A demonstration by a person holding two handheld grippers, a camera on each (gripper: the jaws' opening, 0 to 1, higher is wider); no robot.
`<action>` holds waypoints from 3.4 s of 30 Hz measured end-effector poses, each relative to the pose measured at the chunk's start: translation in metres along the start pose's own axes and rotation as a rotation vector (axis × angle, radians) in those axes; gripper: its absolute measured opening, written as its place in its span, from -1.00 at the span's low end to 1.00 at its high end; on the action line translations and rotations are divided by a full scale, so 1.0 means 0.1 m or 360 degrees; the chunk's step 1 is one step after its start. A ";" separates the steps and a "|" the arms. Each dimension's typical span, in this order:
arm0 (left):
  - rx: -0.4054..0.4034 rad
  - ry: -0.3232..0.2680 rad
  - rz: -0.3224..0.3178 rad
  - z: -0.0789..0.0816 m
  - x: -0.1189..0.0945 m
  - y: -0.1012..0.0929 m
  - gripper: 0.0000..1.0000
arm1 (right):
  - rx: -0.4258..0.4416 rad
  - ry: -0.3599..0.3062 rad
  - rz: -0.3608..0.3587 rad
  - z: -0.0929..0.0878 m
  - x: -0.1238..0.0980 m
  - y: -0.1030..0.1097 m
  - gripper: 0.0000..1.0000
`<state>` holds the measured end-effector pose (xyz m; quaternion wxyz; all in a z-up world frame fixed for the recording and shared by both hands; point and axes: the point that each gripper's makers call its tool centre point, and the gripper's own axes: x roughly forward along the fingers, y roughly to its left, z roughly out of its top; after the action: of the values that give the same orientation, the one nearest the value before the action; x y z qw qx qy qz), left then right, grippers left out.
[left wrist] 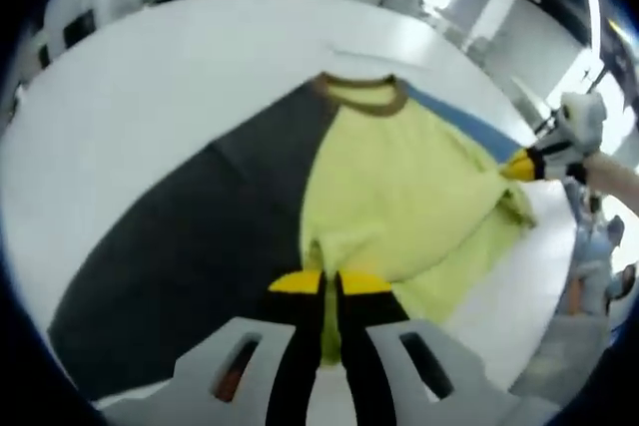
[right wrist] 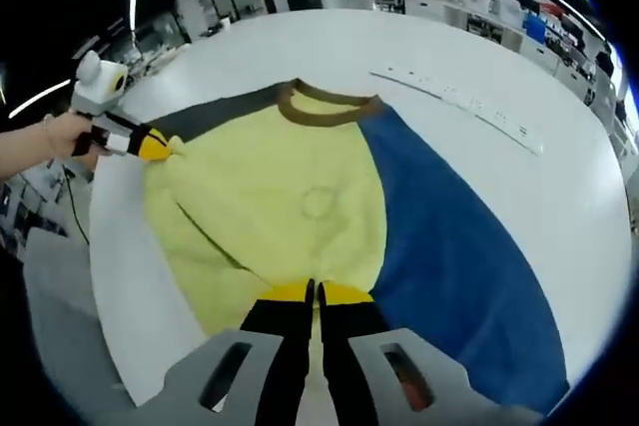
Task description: Fold the garment on the visible template until the final outline fits inside the template.
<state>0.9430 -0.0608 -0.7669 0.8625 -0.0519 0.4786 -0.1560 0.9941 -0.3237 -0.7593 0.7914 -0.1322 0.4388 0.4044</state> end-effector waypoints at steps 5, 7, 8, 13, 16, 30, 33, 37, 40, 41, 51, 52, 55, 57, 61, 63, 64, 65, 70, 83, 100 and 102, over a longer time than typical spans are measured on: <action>0.0035 0.0033 0.0012 -0.02 0.03 0.00 -0.99 | 0.0021 0.0010 -0.0003 -0.01 0.03 0.00 -0.94; 0.0044 0.0045 0.0017 -0.02 0.04 0.00 -0.99 | 0.0028 0.0018 -0.0006 -0.02 0.03 0.00 -0.94; 0.0047 0.0047 0.0018 -0.02 0.03 0.00 -0.99 | 0.0031 0.0020 -0.0010 -0.02 0.03 0.00 -0.94; 0.0061 0.0062 0.0027 -0.02 0.02 -0.01 -0.98 | -0.0011 0.0011 -0.0033 0.00 0.01 0.02 -0.94; 0.0113 0.0072 0.0035 -0.03 0.02 -0.03 -0.97 | 0.0012 -0.0015 -0.0038 0.02 -0.01 0.01 -0.93; 0.0205 0.0090 0.0048 -0.01 -0.03 -0.03 -0.84 | 0.0058 -0.0088 -0.0114 0.05 -0.19 -0.09 -0.86; 0.0196 0.0072 0.0047 0.02 -0.07 -0.03 -0.73 | 0.0066 -0.0104 -0.0135 0.04 -0.26 -0.11 -0.85; 0.0187 0.0062 0.0044 0.02 -0.13 -0.02 -0.62 | 0.0057 -0.0119 -0.0163 0.02 -0.40 -0.11 -0.83; 0.0167 0.0041 0.0046 0.02 -0.21 -0.02 -0.53 | 0.0058 -0.0154 -0.0188 0.04 -0.52 -0.11 -0.77; 0.0164 0.0037 0.0046 0.01 -0.24 -0.02 -0.50 | 0.0062 -0.0160 -0.0195 0.03 -0.56 -0.10 -0.74; 0.0109 -0.0047 -0.0032 -0.13 -0.65 -0.14 -0.18 | 0.0125 -0.0287 -0.0205 -0.11 -1.09 0.35 -0.41; 0.0102 -0.0055 -0.0041 -0.16 -0.69 -0.16 -0.13 | 0.0129 -0.0292 -0.0202 -0.13 -1.13 0.39 -0.37; 0.0048 -0.0083 -0.0049 -0.25 -0.83 -0.19 -0.02 | 0.0168 -0.0321 -0.0192 -0.21 -1.25 0.52 -0.29; 0.0038 -0.0077 -0.0066 -0.34 -0.97 -0.27 0.05 | 0.0186 -0.0365 -0.0199 -0.25 -1.35 0.61 -0.23; 0.0002 -0.0132 -0.0101 -0.50 -1.25 -0.40 0.20 | 0.0298 -0.0483 -0.0218 -0.30 -1.57 0.71 -0.09; -0.0016 -0.0160 -0.0139 -0.57 -1.39 -0.49 0.29 | 0.0309 -0.0522 -0.0231 -0.32 -1.68 0.75 -0.01; -0.0011 -0.0178 -0.0162 -0.59 -1.45 -0.53 0.35 | 0.0311 -0.0527 -0.0234 -0.32 -1.70 0.76 0.07; -0.0016 -0.0206 -0.0180 -0.59 -1.50 -0.57 0.39 | 0.0314 -0.0527 -0.0240 -0.34 -1.73 0.78 0.13; -0.0049 -0.0243 -0.0266 -0.68 -1.84 -0.73 0.74 | 0.0361 -0.0617 -0.0292 -0.45 -1.92 0.83 0.37; -0.0011 -0.0463 -0.0243 -0.63 -2.45 -0.86 0.99 | 0.0480 -0.0621 -0.0370 -0.87 -2.37 1.00 0.91; -0.0054 -0.0458 -0.0203 -0.79 -2.60 -0.77 0.99 | 0.0207 -0.0696 -0.0387 -0.80 -2.57 1.28 0.99; -0.0070 -0.0454 -0.0211 -0.80 -2.59 -0.76 0.99 | 0.0215 -0.0655 -0.0375 -0.82 -2.57 1.31 1.00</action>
<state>0.7308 -0.0455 -0.5817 0.9082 -0.1237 0.3500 -0.1931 0.7726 -0.4210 -0.5814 0.9129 -0.0441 0.2760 0.2976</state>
